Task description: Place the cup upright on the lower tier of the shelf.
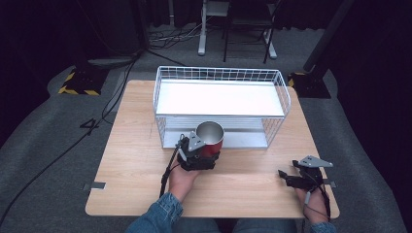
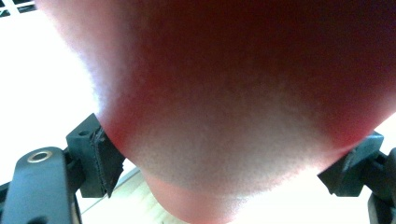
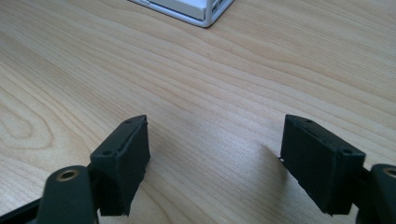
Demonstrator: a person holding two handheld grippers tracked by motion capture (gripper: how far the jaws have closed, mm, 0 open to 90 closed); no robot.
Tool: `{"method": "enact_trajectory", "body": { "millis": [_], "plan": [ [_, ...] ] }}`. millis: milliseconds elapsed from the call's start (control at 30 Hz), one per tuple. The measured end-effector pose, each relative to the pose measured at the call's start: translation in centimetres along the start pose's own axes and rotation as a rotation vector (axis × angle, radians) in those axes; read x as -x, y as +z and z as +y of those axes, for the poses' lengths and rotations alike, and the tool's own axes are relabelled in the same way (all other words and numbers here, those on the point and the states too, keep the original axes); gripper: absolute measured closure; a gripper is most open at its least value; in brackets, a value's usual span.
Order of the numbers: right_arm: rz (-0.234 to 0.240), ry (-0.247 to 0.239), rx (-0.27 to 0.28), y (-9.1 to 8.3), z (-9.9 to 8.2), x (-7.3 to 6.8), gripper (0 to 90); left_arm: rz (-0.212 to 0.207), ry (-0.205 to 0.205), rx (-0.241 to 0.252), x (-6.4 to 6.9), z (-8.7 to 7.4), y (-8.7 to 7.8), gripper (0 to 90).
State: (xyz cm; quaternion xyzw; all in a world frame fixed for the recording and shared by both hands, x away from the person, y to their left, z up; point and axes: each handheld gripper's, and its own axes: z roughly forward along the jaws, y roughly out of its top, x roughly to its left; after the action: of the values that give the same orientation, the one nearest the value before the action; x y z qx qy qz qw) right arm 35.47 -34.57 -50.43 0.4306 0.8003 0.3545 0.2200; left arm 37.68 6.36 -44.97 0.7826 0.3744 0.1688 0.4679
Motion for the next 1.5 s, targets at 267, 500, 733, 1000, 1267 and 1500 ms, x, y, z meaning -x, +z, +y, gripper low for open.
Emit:
{"method": "enact_trajectory", "body": {
  "millis": [267, 500, 733, 1000, 1267, 1500],
  "plan": [
    [-0.002, -0.005, 0.002, 0.0, 0.0, 0.0, 24.8, 0.032, -0.001, -0.002, -1.0, 1.1, 1.7, 16.6],
    [-0.003, -0.011, 0.004, 0.0, 0.0, -0.1, 24.9, 0.047, -0.016, 0.01, -1.5, 1.9, 2.8, 16.5],
    [-0.004, -0.016, 0.005, 0.0, 0.0, -0.1, 25.1, 0.083, -0.005, 0.03, -1.9, 2.7, 4.4, 16.5],
    [-0.002, -0.018, 0.007, 0.0, 0.0, -0.2, 25.3, 0.115, 0.022, 0.086, -1.5, 2.5, 5.3, 16.5],
    [-0.002, -0.024, 0.007, 0.0, 0.0, -0.2, 25.3, 0.11, -0.01, 0.063, -1.8, 2.0, 6.5, 16.5],
    [0.0, -0.022, 0.006, 0.0, 0.0, -0.2, 25.3, 0.146, -0.05, 0.062, -2.6, 2.0, 7.4, 16.5]
  ]
}}
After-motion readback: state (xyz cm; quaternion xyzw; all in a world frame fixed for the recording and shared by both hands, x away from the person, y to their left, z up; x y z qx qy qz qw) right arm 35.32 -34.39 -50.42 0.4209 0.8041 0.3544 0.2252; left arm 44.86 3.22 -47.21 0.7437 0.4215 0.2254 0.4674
